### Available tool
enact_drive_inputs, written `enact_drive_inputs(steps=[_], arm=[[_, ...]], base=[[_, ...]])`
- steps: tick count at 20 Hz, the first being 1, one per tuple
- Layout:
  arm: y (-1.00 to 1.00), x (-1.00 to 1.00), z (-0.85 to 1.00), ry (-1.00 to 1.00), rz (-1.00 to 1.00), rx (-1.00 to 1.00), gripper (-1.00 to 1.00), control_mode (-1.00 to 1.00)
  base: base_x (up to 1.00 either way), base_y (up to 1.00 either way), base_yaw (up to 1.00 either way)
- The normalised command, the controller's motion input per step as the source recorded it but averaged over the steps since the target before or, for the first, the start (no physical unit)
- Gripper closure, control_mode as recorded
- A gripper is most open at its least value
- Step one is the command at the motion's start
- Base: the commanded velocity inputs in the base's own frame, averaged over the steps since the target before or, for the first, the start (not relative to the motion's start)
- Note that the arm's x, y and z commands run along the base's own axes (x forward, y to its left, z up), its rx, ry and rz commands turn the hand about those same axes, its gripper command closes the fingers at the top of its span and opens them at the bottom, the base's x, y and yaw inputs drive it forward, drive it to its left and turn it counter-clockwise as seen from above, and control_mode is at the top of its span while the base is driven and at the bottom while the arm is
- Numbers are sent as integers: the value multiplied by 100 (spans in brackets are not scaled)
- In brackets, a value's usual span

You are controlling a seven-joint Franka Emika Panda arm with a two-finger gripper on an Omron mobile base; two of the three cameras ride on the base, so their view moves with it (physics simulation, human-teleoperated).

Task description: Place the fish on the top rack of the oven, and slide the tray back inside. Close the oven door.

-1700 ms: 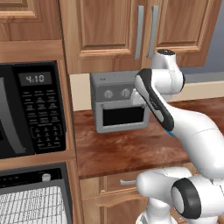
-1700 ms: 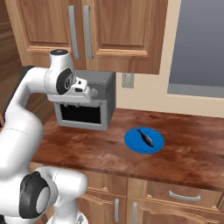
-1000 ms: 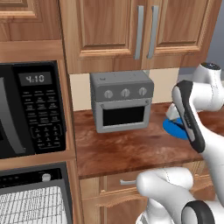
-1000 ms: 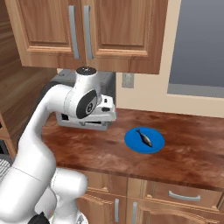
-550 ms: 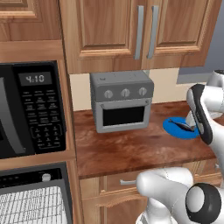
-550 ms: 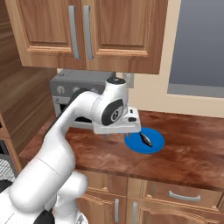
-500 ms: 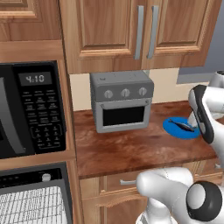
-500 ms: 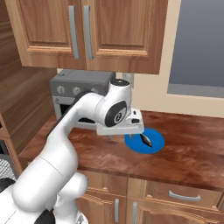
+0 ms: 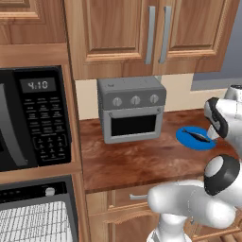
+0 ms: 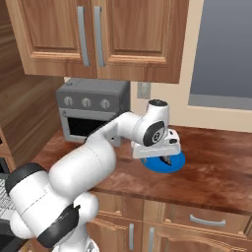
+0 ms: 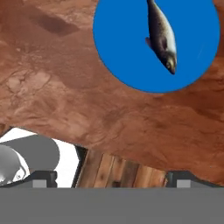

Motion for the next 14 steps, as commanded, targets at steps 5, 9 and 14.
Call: enact_drive_inputs(steps=[5,9,14], arm=[[0,97,-16,6,15,1,-100,-100],[-5,72,-21,-4,16,3,-100,-100],[-19,46,-28,-13,16,3,-100,-100]], base=[[0,0,0],[0,0,0],[0,0,0]])
